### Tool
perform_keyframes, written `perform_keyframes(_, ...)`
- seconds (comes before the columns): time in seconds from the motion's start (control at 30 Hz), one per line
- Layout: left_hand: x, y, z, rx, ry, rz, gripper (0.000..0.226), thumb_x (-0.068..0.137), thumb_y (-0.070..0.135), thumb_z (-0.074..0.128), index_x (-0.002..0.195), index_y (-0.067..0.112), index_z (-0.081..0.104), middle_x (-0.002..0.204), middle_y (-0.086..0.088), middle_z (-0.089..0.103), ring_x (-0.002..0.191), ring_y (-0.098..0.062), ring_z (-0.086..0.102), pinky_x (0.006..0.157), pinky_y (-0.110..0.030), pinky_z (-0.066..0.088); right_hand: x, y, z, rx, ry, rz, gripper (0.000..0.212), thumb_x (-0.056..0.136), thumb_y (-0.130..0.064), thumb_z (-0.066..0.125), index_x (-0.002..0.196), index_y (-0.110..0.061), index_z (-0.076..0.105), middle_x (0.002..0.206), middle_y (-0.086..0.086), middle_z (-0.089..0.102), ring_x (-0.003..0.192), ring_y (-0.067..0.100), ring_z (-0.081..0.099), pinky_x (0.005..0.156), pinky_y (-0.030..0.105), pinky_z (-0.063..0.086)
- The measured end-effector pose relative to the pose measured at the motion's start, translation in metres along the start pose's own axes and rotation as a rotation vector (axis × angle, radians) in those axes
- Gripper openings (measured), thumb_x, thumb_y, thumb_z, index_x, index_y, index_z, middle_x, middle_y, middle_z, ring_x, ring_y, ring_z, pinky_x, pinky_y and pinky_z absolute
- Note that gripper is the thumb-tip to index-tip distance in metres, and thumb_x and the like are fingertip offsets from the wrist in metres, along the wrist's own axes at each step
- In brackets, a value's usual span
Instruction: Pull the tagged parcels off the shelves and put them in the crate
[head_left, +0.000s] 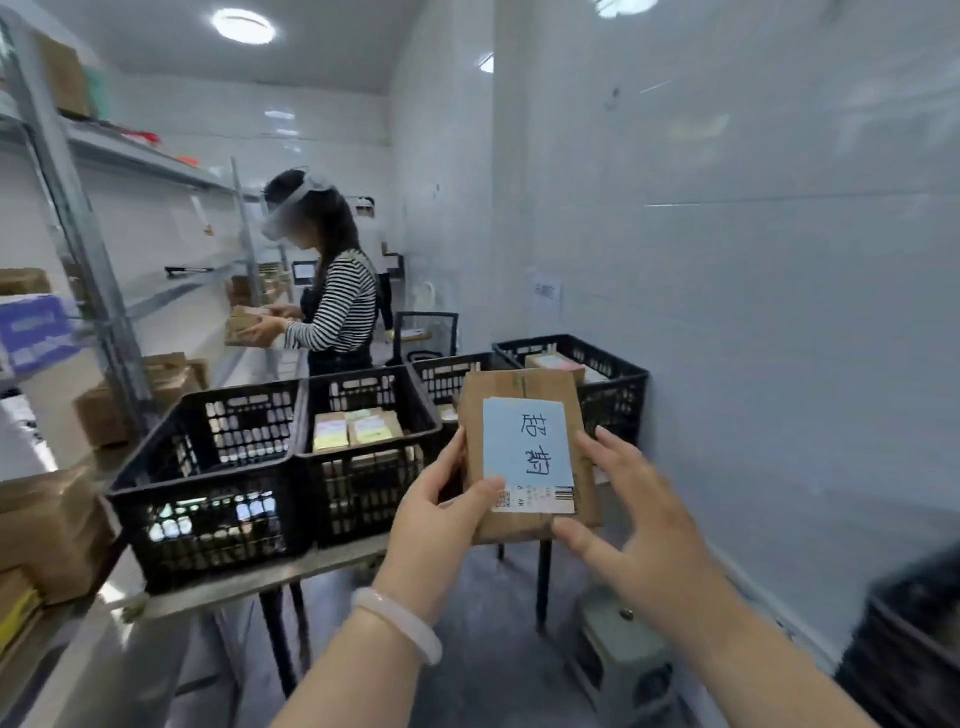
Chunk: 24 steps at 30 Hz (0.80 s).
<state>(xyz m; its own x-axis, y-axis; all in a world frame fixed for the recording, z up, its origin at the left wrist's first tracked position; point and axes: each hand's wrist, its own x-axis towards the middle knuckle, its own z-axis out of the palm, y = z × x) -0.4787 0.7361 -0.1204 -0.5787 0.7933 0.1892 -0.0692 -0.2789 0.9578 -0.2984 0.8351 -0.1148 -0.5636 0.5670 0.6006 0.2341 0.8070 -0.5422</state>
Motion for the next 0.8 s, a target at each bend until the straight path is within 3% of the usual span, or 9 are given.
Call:
perform_keyframes(0.13, -0.004, -0.020, 0.075, -0.018, -0.089, -0.036, 0.054, 0.087, 0.010, 0.071, 0.127, 0.043, 0.057, 0.112, 0.011, 0.073, 0.100, -0.015, 0.071, 0.083, -0.036, 0.060, -0.040, 0.037, -0.059, -0.135, -0.001, 0.088, 0.079, 0.078, -0.064, 0.064, 0.137, -0.068, 0.012, 0.148, -0.040, 0.006, 0.134, -0.018, 0.007, 0.111, 0.023, 0.014)
perform_keyframes(0.27, -0.021, -0.042, 0.162, -0.053, -0.194, -0.125, 0.058, 0.086, 0.010, 0.072, 0.131, 0.042, 0.054, 0.109, 0.011, 0.074, 0.092, -0.015, 0.073, 0.067, -0.027, 0.059, -0.089, 0.074, -0.128, -0.279, 0.005, 0.227, 0.083, 0.076, -0.071, 0.058, 0.130, -0.075, -0.005, 0.146, -0.039, 0.000, 0.133, -0.016, 0.000, 0.112, 0.025, 0.008)
perform_keyframes(0.47, -0.059, -0.075, 0.289, -0.047, -0.387, -0.256, 0.054, 0.088, 0.018, 0.071, 0.131, 0.046, 0.053, 0.120, 0.004, 0.070, 0.099, -0.018, 0.072, 0.088, -0.044, 0.058, -0.172, 0.118, -0.220, -0.382, 0.074, 0.430, 0.091, 0.073, -0.071, 0.063, 0.135, -0.072, -0.004, 0.143, -0.046, -0.009, 0.130, -0.020, -0.007, 0.112, 0.029, 0.011)
perform_keyframes(0.6, -0.080, -0.099, 0.362, -0.029, -0.540, -0.305, 0.051, 0.088, 0.018, 0.071, 0.128, 0.044, 0.056, 0.115, 0.009, 0.072, 0.096, -0.016, 0.073, 0.082, -0.039, 0.060, -0.216, 0.144, -0.272, -0.385, 0.171, 0.568, 0.092, 0.072, -0.068, 0.066, 0.140, -0.066, 0.004, 0.150, -0.041, 0.001, 0.135, -0.017, 0.001, 0.113, 0.027, 0.014)
perform_keyframes(0.7, -0.080, -0.121, 0.403, 0.014, -0.638, -0.358, 0.052, 0.088, 0.019, 0.072, 0.131, 0.044, 0.056, 0.113, 0.010, 0.073, 0.097, -0.016, 0.072, 0.083, -0.040, 0.060, -0.238, 0.161, -0.294, -0.391, 0.242, 0.660, 0.091, 0.072, -0.067, 0.068, 0.140, -0.066, 0.007, 0.152, -0.039, 0.006, 0.126, -0.029, -0.004, 0.108, 0.020, 0.012)
perform_keyframes(0.8, -0.073, -0.144, 0.443, 0.078, -0.734, -0.403, 0.056, 0.087, 0.023, 0.073, 0.134, 0.045, 0.053, 0.114, 0.010, 0.072, 0.097, -0.014, 0.072, 0.084, -0.039, 0.060, -0.253, 0.181, -0.304, -0.432, 0.231, 0.744, 0.093, 0.071, -0.071, 0.064, 0.140, -0.066, 0.003, 0.152, -0.038, 0.002, 0.132, -0.021, -0.002, 0.112, 0.025, 0.013)
